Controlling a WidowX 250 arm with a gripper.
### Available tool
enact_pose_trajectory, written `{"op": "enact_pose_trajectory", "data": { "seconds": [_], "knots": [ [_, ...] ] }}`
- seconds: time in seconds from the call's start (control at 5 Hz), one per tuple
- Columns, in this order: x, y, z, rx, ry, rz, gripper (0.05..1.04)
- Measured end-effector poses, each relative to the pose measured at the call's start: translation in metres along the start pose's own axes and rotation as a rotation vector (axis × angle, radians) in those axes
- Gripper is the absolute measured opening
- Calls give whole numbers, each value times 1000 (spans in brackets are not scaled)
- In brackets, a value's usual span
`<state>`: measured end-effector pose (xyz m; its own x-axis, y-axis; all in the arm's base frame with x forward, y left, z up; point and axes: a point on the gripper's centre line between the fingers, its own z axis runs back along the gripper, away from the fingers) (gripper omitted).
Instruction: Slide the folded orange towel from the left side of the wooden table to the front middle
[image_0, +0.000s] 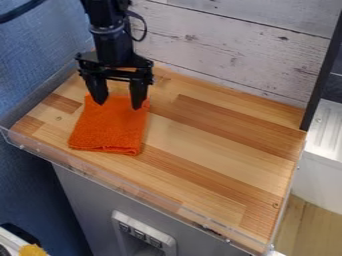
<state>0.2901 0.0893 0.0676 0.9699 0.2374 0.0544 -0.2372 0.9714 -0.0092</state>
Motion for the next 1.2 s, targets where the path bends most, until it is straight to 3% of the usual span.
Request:
{"op": "enact_pose_trajectory", "data": {
  "seconds": [0.2, 0.6, 0.8, 1.0, 1.2],
  "knots": [
    [7, 5, 1, 20, 14, 10, 952],
    [15, 9, -8, 42, 51, 22, 369],
    [15, 10, -19, 41, 76, 13, 155],
    [17, 19, -26, 41, 66, 13, 65],
    [12, 23, -39, 29, 79, 22, 59]
  ]
}}
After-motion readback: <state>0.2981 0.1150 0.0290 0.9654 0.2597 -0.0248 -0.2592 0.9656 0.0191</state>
